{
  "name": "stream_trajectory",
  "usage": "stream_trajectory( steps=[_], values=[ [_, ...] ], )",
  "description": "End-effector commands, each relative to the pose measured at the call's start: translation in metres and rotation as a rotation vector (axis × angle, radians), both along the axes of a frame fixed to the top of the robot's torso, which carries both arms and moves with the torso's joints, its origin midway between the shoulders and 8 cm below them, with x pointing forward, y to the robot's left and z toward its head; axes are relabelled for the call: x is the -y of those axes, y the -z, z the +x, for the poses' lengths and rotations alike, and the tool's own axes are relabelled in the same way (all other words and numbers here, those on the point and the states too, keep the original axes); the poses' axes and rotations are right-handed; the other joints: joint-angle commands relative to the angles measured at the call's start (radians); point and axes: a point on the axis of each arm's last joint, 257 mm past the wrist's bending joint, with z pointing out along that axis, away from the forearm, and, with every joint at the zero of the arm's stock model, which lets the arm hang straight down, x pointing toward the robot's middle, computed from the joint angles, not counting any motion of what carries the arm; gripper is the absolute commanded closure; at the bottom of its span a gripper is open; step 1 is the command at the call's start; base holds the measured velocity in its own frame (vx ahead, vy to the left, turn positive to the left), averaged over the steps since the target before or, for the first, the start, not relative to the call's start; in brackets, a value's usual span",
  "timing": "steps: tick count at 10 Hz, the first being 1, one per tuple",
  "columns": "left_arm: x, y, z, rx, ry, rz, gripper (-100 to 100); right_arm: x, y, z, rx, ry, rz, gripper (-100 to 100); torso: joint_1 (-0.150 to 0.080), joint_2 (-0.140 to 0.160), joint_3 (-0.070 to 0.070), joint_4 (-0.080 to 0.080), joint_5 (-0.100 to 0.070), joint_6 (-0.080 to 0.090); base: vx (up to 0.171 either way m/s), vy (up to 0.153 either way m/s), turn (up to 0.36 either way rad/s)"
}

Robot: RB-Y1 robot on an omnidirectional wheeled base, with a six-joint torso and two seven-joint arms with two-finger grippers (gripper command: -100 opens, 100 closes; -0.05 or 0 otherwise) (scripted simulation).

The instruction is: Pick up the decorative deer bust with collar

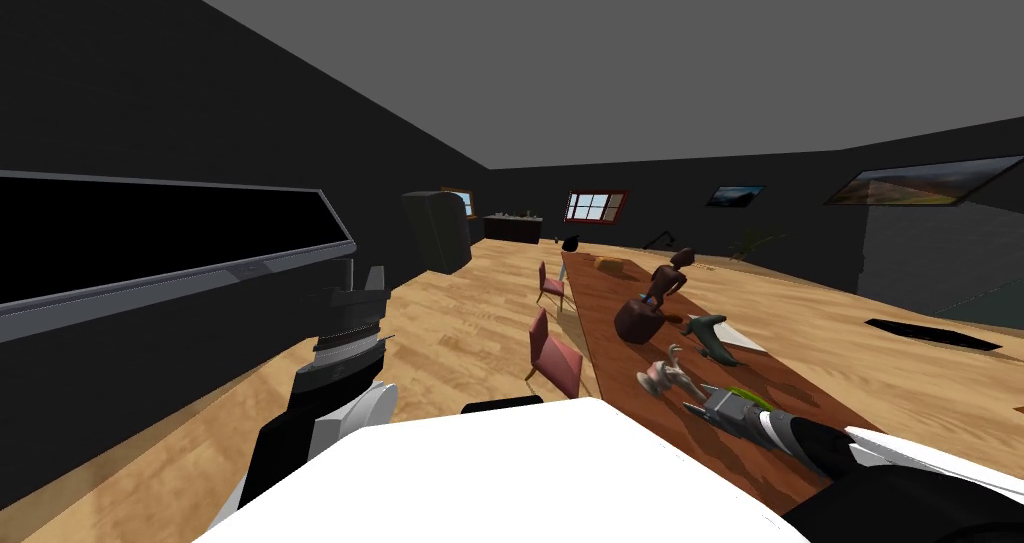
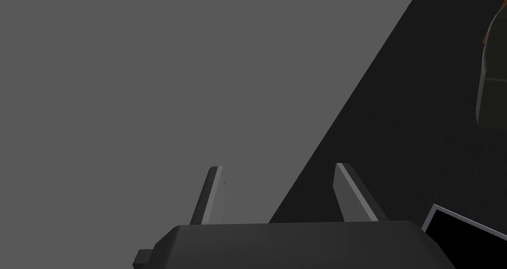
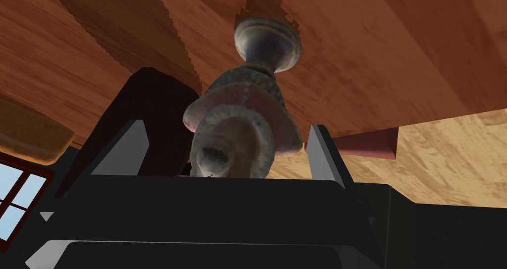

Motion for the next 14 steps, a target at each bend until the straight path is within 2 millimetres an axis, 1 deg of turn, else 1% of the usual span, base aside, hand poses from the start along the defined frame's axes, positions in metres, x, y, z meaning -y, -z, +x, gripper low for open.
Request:
stream_trajectory(
  steps=[1,2,3,4,5,6,7,9,10,14],
  values=[
    [0.0,0.0,0.0,0.0,0.0,0.0,0,-0.005,0.002,-0.008,0.003,-0.009,0.004,-100,0.0,0.0,0.0,0.0,0.0,0.0,0.107,-0.016,-0.101],
    [0.0,0.0,0.0,0.0,0.0,0.0,0,-0.005,0.002,-0.008,0.001,-0.024,-0.005,-100,-0.001,-0.001,0.0,0.0,0.0,0.001,0.086,-0.007,-0.055],
    [0.0,0.0,0.0,0.0,0.0,0.0,0,-0.008,0.003,-0.014,0.004,-0.022,0.004,-100,0.0,0.0,0.0,0.0,0.0,0.0,0.095,-0.009,-0.106],
    [0.0,0.0,0.0,0.0,0.0,0.0,0,-0.008,0.003,-0.014,0.003,-0.038,-0.006,-100,0.0,0.0,0.0,0.0,0.0,0.001,0.094,0.001,-0.063],
    [0.0,0.0,0.0,0.0,0.0,0.0,0,-0.012,0.005,-0.021,0.006,-0.036,0.001,-100,0.0,0.0,0.0,0.0,0.0,0.0,0.109,0.003,-0.095],
    [0.0,0.0,0.0,0.0,0.0,0.0,0,-0.012,0.005,-0.021,0.005,-0.052,-0.009,-100,0.0,-0.001,0.0,0.0,0.0,0.0,0.094,-0.001,-0.057],
    [0.0,0.0,0.0,0.0,0.0,0.0,0,-0.015,0.006,-0.028,0.009,-0.05,-0.003,-100,0.0,0.0,0.0,0.0,0.0,0.0,0.096,-0.013,-0.098],
    [0.0,0.0,0.0,0.0,0.0,0.0,0,-0.015,0.005,-0.028,0.008,-0.056,-0.007,-100,0.0,0.0,0.0,0.0,0.0,0.0,0.064,0.001,-0.029],
    [0.0,0.0,0.0,0.0,0.0,0.0,0,-0.015,0.005,-0.028,0.007,-0.06,-0.009,100,0.0,0.002,0.001,0.0,0.0,0.0,0.007,0.0,0.002],
    [0.0,0.0,0.0,0.0,0.0,0.0,0,-0.014,0.005,-0.028,0.007,-0.058,-0.01,100,0.0,0.006,0.004,0.002,-0.001,0.0,0.0,0.0,0.0]
  ],
)
